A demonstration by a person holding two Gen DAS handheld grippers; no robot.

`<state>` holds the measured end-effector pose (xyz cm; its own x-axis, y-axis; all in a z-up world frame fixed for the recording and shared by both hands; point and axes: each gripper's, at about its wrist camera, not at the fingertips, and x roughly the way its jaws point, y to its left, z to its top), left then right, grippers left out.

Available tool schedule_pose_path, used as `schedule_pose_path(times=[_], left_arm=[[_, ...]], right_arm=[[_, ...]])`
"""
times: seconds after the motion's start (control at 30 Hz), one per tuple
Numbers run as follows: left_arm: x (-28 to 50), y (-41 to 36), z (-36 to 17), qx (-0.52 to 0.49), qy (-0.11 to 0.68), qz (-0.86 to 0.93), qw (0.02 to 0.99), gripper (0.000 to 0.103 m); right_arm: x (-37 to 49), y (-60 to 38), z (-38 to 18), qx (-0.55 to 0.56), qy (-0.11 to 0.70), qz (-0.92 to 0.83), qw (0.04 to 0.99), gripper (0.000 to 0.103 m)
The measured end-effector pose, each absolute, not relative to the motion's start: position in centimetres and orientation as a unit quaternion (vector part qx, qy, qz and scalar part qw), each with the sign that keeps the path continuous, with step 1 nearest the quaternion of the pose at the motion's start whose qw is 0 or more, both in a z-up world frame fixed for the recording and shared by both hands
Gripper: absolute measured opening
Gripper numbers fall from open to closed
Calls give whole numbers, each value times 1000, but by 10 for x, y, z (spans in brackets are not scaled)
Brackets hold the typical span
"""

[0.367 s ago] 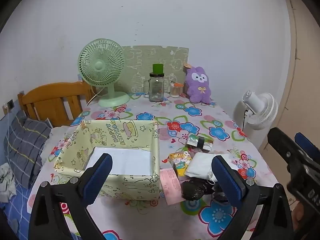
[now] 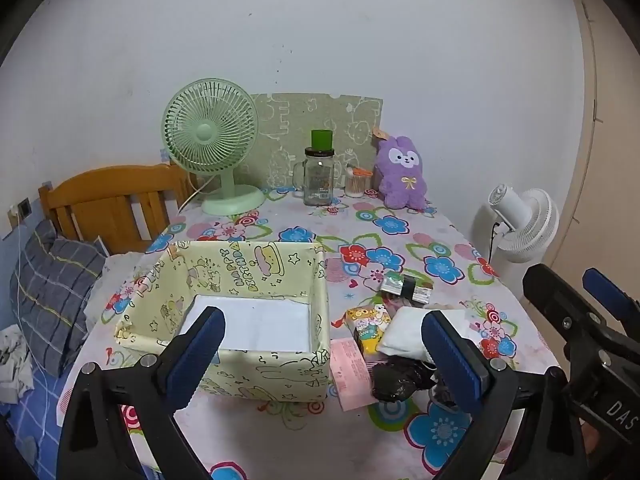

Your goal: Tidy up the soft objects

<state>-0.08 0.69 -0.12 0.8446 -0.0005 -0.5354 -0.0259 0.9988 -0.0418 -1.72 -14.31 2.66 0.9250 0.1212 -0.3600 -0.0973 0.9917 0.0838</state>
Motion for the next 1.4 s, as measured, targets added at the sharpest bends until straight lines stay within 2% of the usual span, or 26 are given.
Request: schedule_pose_path(times=[0.6,1.4], left_arm=[[2,12,-2,-24,273,7,962,95],[0,13,3,-21,264,6,964,95]], right_arm=[[-11,-139,24,26,221,53,973,103],[-12,-136,30,20,215,47,975,103]])
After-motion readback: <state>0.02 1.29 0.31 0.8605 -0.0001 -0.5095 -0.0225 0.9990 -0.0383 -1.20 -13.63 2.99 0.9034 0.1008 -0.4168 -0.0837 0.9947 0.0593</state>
